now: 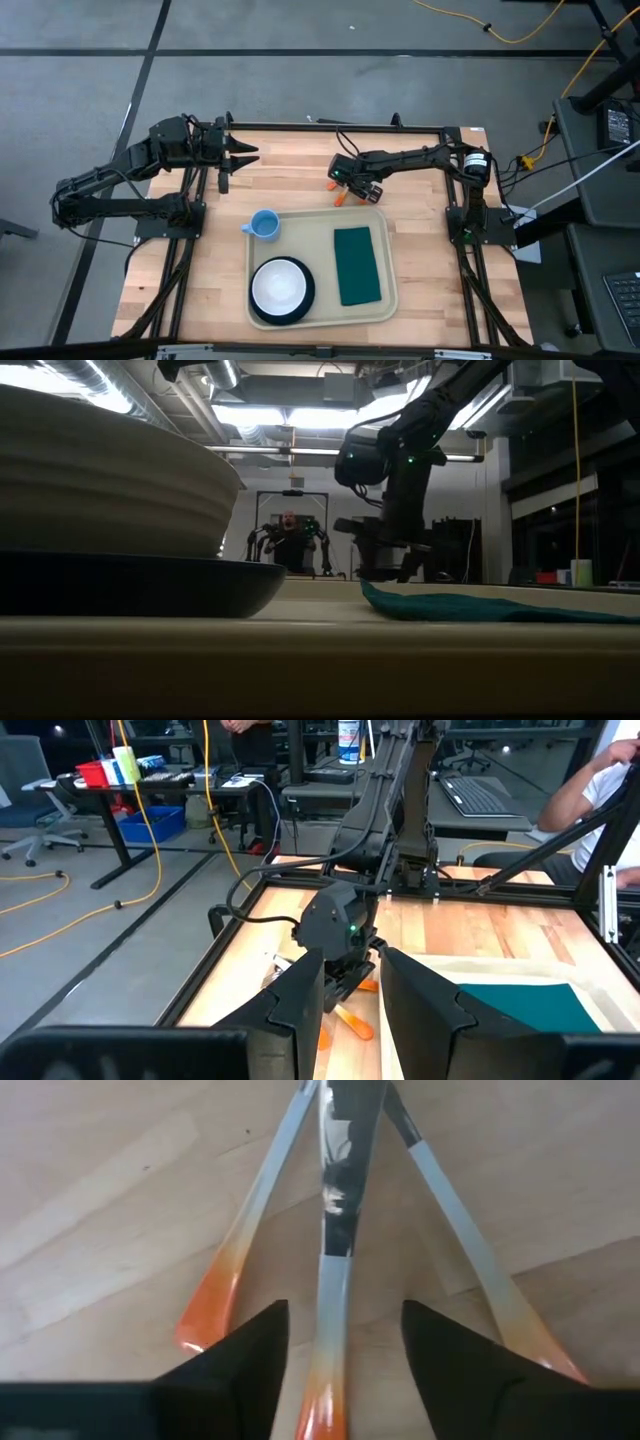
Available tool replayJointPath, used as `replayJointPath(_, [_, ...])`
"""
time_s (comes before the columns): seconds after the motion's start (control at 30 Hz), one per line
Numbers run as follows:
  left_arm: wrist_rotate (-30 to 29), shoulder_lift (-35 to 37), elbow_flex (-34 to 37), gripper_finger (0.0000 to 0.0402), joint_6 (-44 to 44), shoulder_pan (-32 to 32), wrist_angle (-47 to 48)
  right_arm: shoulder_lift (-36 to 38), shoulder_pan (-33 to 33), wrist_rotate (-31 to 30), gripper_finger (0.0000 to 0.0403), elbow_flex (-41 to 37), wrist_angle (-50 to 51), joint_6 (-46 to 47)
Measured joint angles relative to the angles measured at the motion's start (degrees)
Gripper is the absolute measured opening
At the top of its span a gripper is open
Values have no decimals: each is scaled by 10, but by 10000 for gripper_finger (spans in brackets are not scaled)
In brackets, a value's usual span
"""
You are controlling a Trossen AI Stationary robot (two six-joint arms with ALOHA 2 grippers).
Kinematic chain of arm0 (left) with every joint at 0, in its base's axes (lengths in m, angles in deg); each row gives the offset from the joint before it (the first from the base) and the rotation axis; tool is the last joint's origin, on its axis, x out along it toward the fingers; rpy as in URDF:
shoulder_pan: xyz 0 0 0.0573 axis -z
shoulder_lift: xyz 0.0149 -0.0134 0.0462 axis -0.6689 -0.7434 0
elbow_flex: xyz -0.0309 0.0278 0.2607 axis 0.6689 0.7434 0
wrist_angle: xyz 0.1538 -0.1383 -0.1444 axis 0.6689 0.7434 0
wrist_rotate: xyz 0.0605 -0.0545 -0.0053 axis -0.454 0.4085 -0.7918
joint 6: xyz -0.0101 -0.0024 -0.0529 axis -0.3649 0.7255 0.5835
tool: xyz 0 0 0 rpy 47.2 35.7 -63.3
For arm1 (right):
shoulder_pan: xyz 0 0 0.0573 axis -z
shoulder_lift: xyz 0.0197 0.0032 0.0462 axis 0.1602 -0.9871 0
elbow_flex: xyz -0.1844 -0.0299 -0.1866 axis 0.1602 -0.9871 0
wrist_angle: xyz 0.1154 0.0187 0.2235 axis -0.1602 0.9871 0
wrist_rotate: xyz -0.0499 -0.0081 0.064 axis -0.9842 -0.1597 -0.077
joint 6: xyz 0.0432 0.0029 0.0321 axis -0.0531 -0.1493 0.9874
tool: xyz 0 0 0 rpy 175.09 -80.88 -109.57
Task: Set up tray
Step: Put the orange knife on top of the green napkin
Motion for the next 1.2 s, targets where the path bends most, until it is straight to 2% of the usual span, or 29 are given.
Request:
replayJointPath(0.23, [0, 0, 0, 97, 0, 0, 0, 0, 0, 1, 120, -1, 12, -11])
replayJointPath(0.43, [-2, 0, 0, 97, 0, 0, 0, -1, 0, 1, 80, -1, 9, -11])
replayJointPath(0.77, [-2, 0, 0, 97, 0, 0, 0, -1, 0, 1, 45, -1, 1, -11])
replayJointPath(1.2, [-2, 0, 0, 97, 1, 0, 0, -1, -1, -4, 40, -1, 0, -15])
